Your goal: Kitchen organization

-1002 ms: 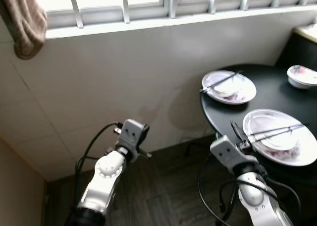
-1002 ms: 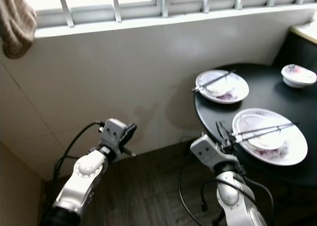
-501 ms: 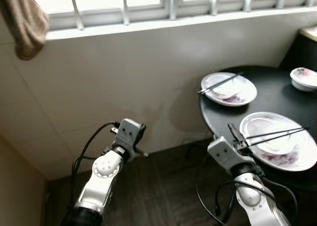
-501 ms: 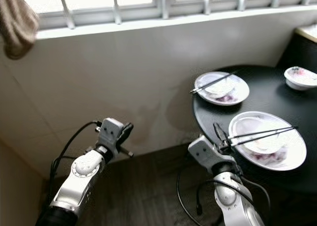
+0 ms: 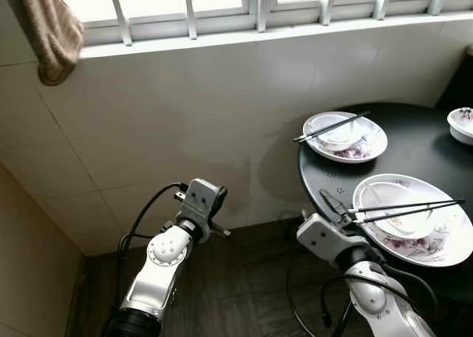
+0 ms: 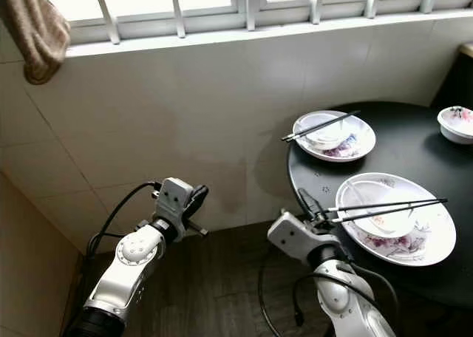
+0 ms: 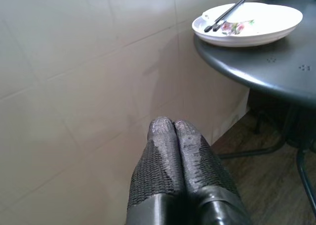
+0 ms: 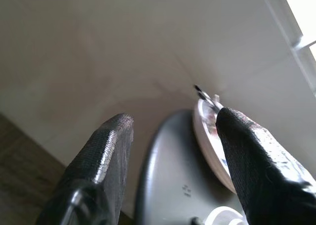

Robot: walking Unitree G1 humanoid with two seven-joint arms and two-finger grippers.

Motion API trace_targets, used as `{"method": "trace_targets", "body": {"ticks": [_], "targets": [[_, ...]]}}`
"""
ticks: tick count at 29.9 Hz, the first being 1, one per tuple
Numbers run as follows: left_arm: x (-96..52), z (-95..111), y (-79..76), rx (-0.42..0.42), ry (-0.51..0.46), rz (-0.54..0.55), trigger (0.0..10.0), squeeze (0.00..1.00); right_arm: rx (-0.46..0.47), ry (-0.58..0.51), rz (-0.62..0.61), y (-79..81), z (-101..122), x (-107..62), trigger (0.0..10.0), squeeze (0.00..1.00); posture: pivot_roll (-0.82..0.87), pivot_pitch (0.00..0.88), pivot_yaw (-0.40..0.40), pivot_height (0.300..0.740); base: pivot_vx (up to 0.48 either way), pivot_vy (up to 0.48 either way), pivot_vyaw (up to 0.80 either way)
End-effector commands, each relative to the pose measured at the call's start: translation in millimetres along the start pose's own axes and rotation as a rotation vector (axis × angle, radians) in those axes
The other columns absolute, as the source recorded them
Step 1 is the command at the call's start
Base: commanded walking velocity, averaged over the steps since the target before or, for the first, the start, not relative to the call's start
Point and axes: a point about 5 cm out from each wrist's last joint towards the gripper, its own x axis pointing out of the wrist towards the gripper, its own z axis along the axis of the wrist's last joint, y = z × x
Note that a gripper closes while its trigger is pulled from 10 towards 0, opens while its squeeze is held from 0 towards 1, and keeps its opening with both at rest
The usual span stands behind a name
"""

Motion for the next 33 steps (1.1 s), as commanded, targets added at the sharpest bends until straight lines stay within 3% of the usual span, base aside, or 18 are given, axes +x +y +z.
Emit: {"method": "trace_targets", "body": {"ticks": [1, 4, 6, 8, 20, 26, 33], "targets": [[0.5, -2, 1.4, 0.003, 0.013, 0.003, 10.0, 0.00, -0.013, -0.004, 0.032, -2.1, 4, -1.2, 10.0, 0.00, 0.04, 0.000, -0.008, 0.740, 0.000, 0.000, 0.00], [0.3, -2, 1.5, 0.001, 0.015, 0.004, 10.0, 0.00, -0.082, 0.048, 0.065, -2.2, -3, -3.2, 10.0, 0.00, 0.04, 0.000, -0.007, 0.740, 0.000, 0.000, 0.00], [0.5, -3, 1.4, -0.003, 0.017, 0.004, 10.0, 0.00, -0.185, 0.156, 0.088, -5.4, -20, -7.5, 10.0, 0.00, 0.03, 0.000, -0.007, 0.740, 0.000, 0.000, 0.00], [0.8, -3, 1.3, -0.004, 0.018, 0.003, 10.0, 0.00, -0.211, 0.177, 0.080, -8.4, -24, -8.1, 10.0, 0.00, 0.03, 0.000, -0.009, 0.740, 0.000, 0.000, 0.00], [3.5, -2, -0.1, -0.011, 0.014, 0.005, 10.0, 0.00, -0.202, 0.226, 0.105, -12.3, -34, -5.7, 10.0, 0.00, 0.04, 0.000, -0.016, 0.740, 0.000, 0.000, 0.00], [4.1, -1, 1.0, -0.017, 0.011, 0.009, 10.0, 0.00, -0.220, 0.292, 0.050, -24.5, -46, -7.7, 10.0, 0.00, 0.03, 0.000, -0.017, 0.740, 0.000, 0.000, 0.00], [4.7, -1, 1.2, -0.019, 0.010, 0.008, 10.0, 0.00, -0.225, 0.315, 0.042, -23.9, -49, -7.9, 10.0, 0.00, 0.04, 0.000, -0.017, 0.740, 0.000, 0.000, 0.00]]}}
